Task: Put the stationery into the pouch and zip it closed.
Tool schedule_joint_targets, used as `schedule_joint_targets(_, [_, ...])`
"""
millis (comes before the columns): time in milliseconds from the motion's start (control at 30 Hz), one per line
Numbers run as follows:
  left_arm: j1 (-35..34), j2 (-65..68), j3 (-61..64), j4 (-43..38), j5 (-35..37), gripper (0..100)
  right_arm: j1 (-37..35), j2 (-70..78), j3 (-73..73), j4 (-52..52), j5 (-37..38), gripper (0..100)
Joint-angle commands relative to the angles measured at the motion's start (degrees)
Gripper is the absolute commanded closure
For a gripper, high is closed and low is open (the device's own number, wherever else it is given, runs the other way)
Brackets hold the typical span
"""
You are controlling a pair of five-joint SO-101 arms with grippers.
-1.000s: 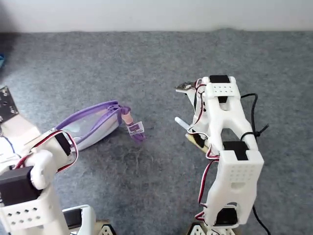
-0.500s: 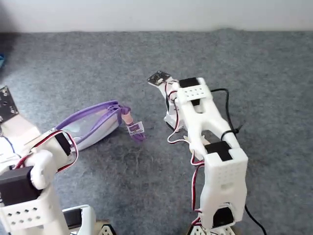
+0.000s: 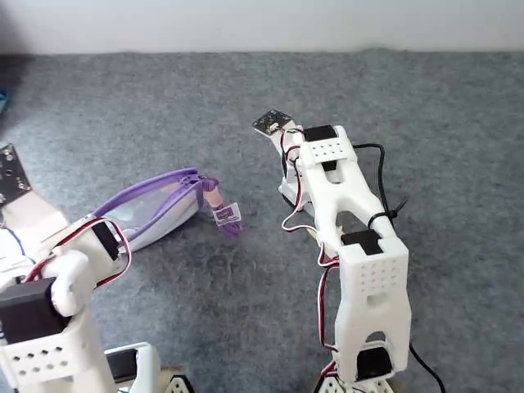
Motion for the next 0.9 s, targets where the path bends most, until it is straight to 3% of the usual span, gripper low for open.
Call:
schedule_joint_targets(0, [-0.26, 0.26, 0.04, 0.97, 0.53, 99, -1.1, -3.3, -5.01, 4.88, -0.53, 99.2])
schedule_joint_targets(200, [-0.26, 0.26, 0.04, 0.97, 0.53, 99, -2.68, -8.48, -10.2, 14.99, -1.05, 99.0])
schedule_joint_targets(533, [-0.35, 0.26, 0.04, 0.97, 0.53, 99, -4.35, -21.93, -10.55, 26.24, -14.07, 99.0])
schedule_joint_targets(867, [-0.35, 0.26, 0.04, 0.97, 0.53, 99, -6.29, -41.63, -10.2, 26.77, -26.64, 99.1])
